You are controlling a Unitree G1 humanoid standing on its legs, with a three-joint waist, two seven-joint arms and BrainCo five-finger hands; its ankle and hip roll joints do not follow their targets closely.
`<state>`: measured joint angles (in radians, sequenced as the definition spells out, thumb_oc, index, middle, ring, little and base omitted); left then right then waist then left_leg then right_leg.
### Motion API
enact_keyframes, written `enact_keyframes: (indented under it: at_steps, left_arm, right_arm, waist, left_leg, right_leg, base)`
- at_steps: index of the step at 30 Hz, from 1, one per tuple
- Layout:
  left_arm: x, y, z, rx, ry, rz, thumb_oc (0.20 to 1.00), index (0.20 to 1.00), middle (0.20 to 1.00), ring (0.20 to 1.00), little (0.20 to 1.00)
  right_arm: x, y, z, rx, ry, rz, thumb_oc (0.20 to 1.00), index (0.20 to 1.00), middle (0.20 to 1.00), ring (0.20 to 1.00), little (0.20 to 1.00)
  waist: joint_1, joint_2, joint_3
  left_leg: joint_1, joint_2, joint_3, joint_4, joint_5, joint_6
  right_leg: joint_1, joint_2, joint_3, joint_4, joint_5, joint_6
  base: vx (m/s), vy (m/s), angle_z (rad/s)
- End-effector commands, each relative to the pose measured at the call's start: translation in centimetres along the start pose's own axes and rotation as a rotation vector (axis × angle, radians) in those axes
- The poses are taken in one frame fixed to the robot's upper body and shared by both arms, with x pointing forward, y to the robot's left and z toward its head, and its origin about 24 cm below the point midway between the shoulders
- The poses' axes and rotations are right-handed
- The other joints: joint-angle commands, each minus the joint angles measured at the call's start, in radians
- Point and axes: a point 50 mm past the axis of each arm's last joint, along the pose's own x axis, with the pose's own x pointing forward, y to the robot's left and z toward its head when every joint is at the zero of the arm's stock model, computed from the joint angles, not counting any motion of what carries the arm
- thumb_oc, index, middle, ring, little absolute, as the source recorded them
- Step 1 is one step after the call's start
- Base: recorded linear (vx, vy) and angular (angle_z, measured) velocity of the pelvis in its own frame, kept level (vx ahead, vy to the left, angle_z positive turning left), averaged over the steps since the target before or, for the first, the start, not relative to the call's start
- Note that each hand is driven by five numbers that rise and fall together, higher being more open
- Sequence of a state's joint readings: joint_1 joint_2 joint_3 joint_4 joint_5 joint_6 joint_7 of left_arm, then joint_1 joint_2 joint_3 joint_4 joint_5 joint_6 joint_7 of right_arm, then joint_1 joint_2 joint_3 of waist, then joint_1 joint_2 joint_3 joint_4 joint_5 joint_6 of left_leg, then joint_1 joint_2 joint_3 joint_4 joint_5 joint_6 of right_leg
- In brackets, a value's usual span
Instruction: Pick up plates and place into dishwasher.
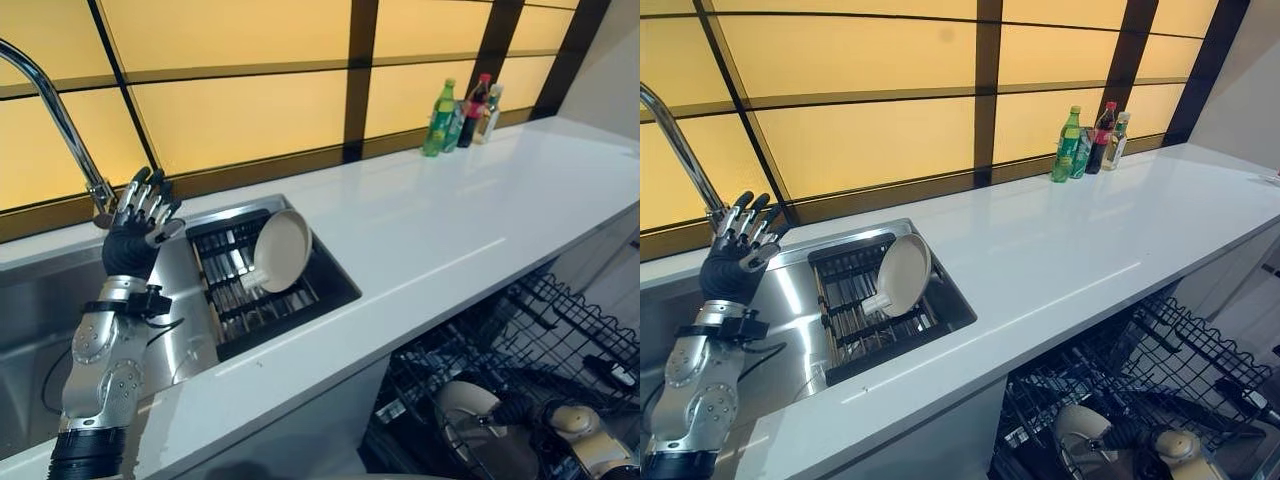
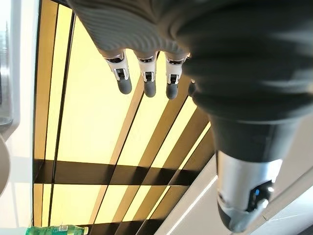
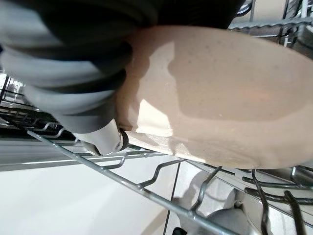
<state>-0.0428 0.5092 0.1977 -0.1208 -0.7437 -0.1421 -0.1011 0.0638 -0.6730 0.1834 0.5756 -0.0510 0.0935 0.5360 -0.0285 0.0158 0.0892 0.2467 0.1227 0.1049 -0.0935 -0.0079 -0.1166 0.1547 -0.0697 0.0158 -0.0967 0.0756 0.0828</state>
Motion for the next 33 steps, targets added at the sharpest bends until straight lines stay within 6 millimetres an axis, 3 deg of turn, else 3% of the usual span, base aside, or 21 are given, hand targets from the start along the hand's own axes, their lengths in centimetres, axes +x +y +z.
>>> enact_keyframes:
  at_steps: [1,5,7,8,14,25,33]
  left_arm:
    - [1.6,-1.2,1.8,0.021,-0.103,-0.046,1.0,1.0,1.0,1.0,1.0]
    - [1.5,-1.1,1.9,0.018,-0.107,-0.038,1.0,1.0,1.0,1.0,1.0]
    - [1.4,-1.0,1.9,0.018,-0.108,-0.034,1.0,1.0,1.0,1.0,1.0]
    - [1.4,-0.9,1.9,0.016,-0.11,-0.033,1.0,1.0,1.0,1.0,1.0]
    - [1.1,-0.5,1.8,0.014,-0.122,-0.018,1.0,1.0,1.0,1.0,1.0]
    - [0.3,0.7,2.1,0.002,-0.181,0.032,1.0,1.0,1.0,1.0,1.0]
    - [0.0,1.4,2.3,0.005,-0.202,0.057,1.0,1.0,1.0,1.0,1.0]
  right_arm:
    - [2.1,2.6,2.8,-0.023,-0.094,0.109,0.2,0.2,0.2,0.2,0.2]
    - [1.9,2.5,3.3,-0.004,-0.126,0.079,0.2,0.2,0.2,0.2,0.2]
    - [1.7,2.3,3.8,0.009,-0.151,0.071,0.937,0.937,0.937,0.937,0.937]
    - [1.6,2.2,4.1,0.008,-0.167,0.057,1.0,1.0,1.0,1.0,1.0]
    - [0.3,0.5,6.3,0.038,-0.288,-0.033,1.0,1.0,1.0,1.0,1.0]
    - [-4.5,-4.1,11.4,0.029,-0.602,-0.271,1.0,1.0,1.0,1.0,1.0]
    - [-7.5,-5.6,13.5,0.015,-0.763,-0.399,1.0,1.0,1.0,1.0,1.0]
  waist:
    - [0.024,-0.003,0.017]
    - [0.023,-0.004,0.008]
    - [0.02,-0.006,0.001]
    - [0.019,-0.008,-0.002]
    - [0.01,-0.015,-0.023]
    - [-0.005,-0.024,-0.05]
    - [-0.004,-0.032,-0.045]
  left_leg:
    - [-0.087,-0.008,-0.069,0.006,0.026,0.014]
    - [-0.088,-0.012,-0.077,0.006,0.025,0.012]
    - [-0.087,-0.014,-0.078,0.006,0.025,0.012]
    - [-0.086,-0.014,-0.078,0.006,0.025,0.012]
    - [-0.081,-0.013,-0.076,0.006,0.023,0.014]
    - [-0.081,0.011,-0.071,0.006,0.043,0.011]
    - [-0.078,0.047,-0.073,0.006,0.064,-0.007]
  right_leg:
    - [-0.012,-0.006,-0.075,0.009,-0.046,0.012]
    - [-0.009,-0.005,-0.078,0.009,-0.051,0.011]
    - [-0.007,-0.003,-0.079,0.009,-0.053,0.011]
    - [-0.006,-0.002,-0.08,0.009,-0.054,0.01]
    - [0.002,0.007,-0.077,0.009,-0.062,0.005]
    - [0.003,0.043,-0.057,0.009,-0.066,-0.023]
    - [0.003,0.07,-0.048,0.026,-0.08,-0.049]
  base:
    - [-0.03,0.044,0.04]
    - [-0.03,0.029,0.1]
    - [-0.03,0.016,0.12]
    - [-0.02,0.005,0.04]
    - [-0.02,-0.001,0.0]
    - [-0.07,-0.035,0.0]
    - [-0.05,-0.071,-0.01]
